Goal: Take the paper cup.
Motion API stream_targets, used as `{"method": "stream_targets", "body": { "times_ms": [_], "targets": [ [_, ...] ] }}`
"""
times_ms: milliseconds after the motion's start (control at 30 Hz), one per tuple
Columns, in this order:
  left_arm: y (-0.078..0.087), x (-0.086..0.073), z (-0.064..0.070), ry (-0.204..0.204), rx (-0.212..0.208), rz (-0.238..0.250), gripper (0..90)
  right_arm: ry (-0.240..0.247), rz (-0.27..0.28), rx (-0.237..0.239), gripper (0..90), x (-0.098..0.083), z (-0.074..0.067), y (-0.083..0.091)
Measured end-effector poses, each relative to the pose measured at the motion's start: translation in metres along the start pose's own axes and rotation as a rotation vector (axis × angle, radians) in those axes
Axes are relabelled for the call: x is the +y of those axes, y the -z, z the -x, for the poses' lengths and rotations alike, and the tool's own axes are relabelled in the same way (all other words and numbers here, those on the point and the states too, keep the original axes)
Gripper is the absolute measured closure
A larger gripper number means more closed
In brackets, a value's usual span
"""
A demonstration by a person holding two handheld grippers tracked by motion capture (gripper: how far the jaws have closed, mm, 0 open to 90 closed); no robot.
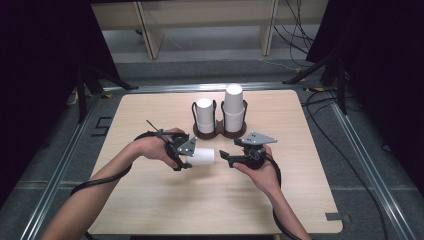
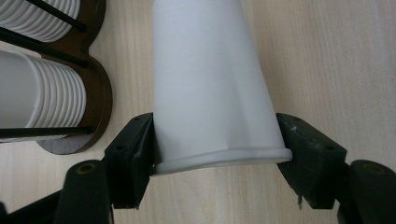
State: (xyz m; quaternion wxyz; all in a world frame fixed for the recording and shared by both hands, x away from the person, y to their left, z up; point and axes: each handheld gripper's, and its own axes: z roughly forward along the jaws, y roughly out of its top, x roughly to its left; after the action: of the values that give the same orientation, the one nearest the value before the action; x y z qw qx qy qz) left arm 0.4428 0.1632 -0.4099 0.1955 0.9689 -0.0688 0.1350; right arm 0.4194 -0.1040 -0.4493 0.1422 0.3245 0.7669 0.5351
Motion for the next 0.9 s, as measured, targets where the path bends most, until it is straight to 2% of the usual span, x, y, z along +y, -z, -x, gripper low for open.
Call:
{"method": "stream_targets", "body": {
  "times_ms": [33, 67, 100, 133, 167, 267, 300, 367, 400, 433, 467, 500, 600, 800, 900],
  "targets": [
    [-0.001, 0.000, 0.001, 0.003, -0.003, 0.005, 30.9, 0.017, -0.009, -0.005, 25.0, 0.000, -0.001, -0.001],
    [-0.001, 0.000, 0.001, -0.001, -0.006, 0.003, 31.0, 0.029, -0.017, 0.012, 25.2, 0.001, -0.001, -0.003],
    [-0.002, 0.000, 0.003, 0.014, -0.012, 0.013, 31.0, 0.018, -0.039, 0.019, 25.2, 0.001, -0.002, -0.003],
    [-0.002, 0.001, 0.003, 0.019, -0.015, 0.015, 31.0, 0.036, -0.047, 0.028, 25.2, 0.001, -0.002, -0.004],
    [-0.001, 0.001, 0.002, -0.012, -0.016, -0.012, 31.1, 0.031, -0.040, 0.047, 25.3, 0.001, -0.003, -0.006],
    [-0.001, 0.002, 0.003, -0.018, -0.020, -0.009, 31.0, 0.080, -0.080, 0.050, 25.3, 0.002, -0.004, -0.008],
    [-0.001, 0.002, 0.002, -0.019, -0.020, -0.009, 31.0, 0.062, -0.088, 0.054, 25.1, 0.001, -0.006, -0.009],
    [-0.001, 0.003, 0.002, -0.020, -0.019, -0.007, 31.0, 0.116, -0.099, 0.085, 24.9, 0.001, -0.006, -0.012],
    [-0.002, 0.003, 0.003, -0.011, -0.021, 0.003, 31.0, 0.100, -0.117, 0.087, 24.5, 0.001, -0.008, -0.013],
    [-0.002, 0.003, 0.003, -0.006, -0.022, 0.008, 31.0, 0.121, -0.121, 0.093, 24.3, 0.001, -0.007, -0.014],
    [-0.003, 0.003, 0.004, -0.006, -0.022, 0.010, 31.0, 0.110, -0.122, 0.092, 24.2, 0.000, -0.009, -0.015],
    [-0.003, 0.004, 0.004, -0.007, -0.023, 0.010, 31.0, 0.141, -0.121, 0.101, 24.1, 0.001, -0.008, -0.016],
    [-0.002, 0.003, 0.004, -0.013, -0.026, 0.007, 31.0, 0.163, -0.121, 0.115, 22.7, 0.001, -0.008, -0.019],
    [-0.002, 0.003, 0.005, -0.016, -0.030, 0.006, 31.0, 0.170, -0.138, 0.137, 22.0, 0.001, -0.010, -0.021],
    [-0.002, 0.004, 0.005, -0.027, -0.038, 0.001, 31.1, 0.199, -0.138, 0.150, 22.0, 0.002, -0.011, -0.022]
  ]
}}
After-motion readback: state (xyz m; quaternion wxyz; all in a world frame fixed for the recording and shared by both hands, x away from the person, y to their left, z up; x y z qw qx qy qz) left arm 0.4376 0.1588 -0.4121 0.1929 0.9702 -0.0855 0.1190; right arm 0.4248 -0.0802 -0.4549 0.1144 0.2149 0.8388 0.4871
